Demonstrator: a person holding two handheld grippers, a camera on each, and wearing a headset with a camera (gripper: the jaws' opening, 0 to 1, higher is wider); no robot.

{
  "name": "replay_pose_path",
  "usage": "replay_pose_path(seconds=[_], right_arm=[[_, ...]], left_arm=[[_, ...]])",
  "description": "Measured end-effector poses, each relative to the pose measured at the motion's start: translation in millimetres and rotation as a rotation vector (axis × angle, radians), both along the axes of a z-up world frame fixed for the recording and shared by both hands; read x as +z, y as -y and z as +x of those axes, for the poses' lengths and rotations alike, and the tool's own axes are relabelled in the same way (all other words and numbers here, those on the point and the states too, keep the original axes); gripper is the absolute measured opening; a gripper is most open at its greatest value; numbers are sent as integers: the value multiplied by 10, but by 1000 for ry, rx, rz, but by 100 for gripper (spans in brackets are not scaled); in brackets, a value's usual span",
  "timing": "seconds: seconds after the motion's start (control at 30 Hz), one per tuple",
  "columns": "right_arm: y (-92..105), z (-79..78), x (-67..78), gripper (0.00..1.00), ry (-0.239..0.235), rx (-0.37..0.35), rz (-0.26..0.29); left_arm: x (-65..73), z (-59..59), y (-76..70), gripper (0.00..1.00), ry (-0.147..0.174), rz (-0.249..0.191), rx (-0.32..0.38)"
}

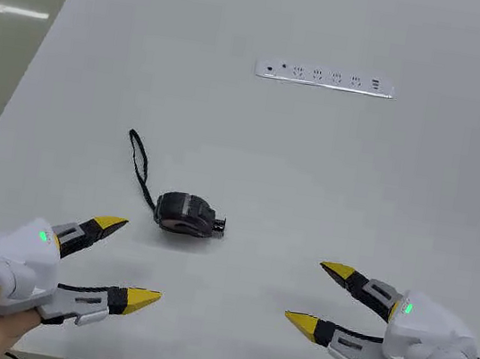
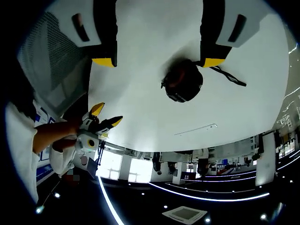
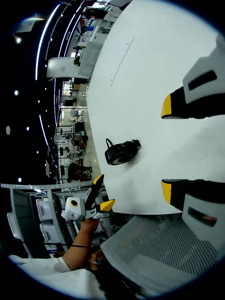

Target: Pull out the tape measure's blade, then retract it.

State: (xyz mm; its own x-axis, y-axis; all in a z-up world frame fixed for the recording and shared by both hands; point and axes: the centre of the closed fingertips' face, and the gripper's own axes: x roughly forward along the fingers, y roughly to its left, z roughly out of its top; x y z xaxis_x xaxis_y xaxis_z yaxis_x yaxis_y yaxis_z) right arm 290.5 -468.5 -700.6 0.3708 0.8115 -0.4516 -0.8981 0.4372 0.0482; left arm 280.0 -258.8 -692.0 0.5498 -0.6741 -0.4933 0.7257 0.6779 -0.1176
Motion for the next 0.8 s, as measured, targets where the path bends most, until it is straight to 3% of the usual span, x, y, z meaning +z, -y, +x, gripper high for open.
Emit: replay_pose_path(seconds=[0.17, 0.8], right_arm=[[-49, 71, 0, 51, -6, 10, 16], [-181, 268, -111, 51, -6, 76, -3]], left_arm=[[-3, 70, 7, 69, 2, 12, -27], [-48, 302, 79, 70, -2, 72, -120]])
